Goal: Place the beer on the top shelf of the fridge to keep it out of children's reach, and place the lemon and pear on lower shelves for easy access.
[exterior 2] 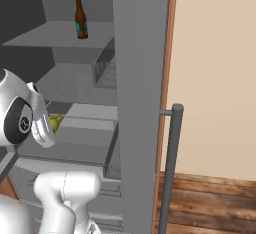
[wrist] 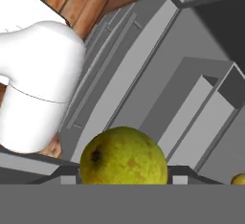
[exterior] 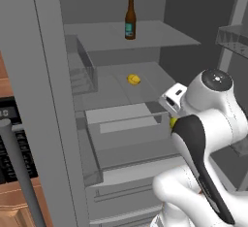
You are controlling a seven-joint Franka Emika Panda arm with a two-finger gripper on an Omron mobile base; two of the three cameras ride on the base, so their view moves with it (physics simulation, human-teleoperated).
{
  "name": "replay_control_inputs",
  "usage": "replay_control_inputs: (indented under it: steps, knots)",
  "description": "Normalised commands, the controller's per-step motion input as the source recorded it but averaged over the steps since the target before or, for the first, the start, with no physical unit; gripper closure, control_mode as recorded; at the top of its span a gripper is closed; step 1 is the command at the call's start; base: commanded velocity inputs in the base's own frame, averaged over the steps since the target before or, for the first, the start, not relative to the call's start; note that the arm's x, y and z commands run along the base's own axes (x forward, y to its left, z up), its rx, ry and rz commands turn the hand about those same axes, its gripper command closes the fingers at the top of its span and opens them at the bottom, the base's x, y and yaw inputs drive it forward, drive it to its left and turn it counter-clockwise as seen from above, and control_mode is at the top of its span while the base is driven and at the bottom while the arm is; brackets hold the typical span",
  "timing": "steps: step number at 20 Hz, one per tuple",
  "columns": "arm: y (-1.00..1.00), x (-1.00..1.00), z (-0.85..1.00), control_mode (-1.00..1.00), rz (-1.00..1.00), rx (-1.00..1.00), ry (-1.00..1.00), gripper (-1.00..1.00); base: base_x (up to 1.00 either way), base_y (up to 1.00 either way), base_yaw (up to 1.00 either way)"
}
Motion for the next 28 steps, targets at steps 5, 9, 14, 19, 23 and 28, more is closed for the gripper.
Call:
replay_control_inputs:
  steps: [5,9,14,19,23,28]
  knots:
    - [0.0,0.49,0.0,-1.0,0.01,-0.01,-0.02,1.0,0.0,0.0,0.0]
    - [0.0,0.47,-0.01,-1.0,0.0,-0.01,-0.04,1.0,0.0,0.0,0.0]
    - [0.0,0.53,-0.05,-1.0,0.0,-0.03,-0.03,1.0,0.0,0.0,0.0]
    - [0.02,0.6,-0.12,-1.0,0.0,-0.03,0.0,1.0,0.0,0.0,0.0]
    - [0.1,0.62,-0.18,-1.0,0.01,-0.05,0.0,1.0,0.0,0.0,0.0]
    - [0.11,0.65,-0.26,-1.0,0.03,-0.04,0.0,1.0,0.0,0.0,0.0]
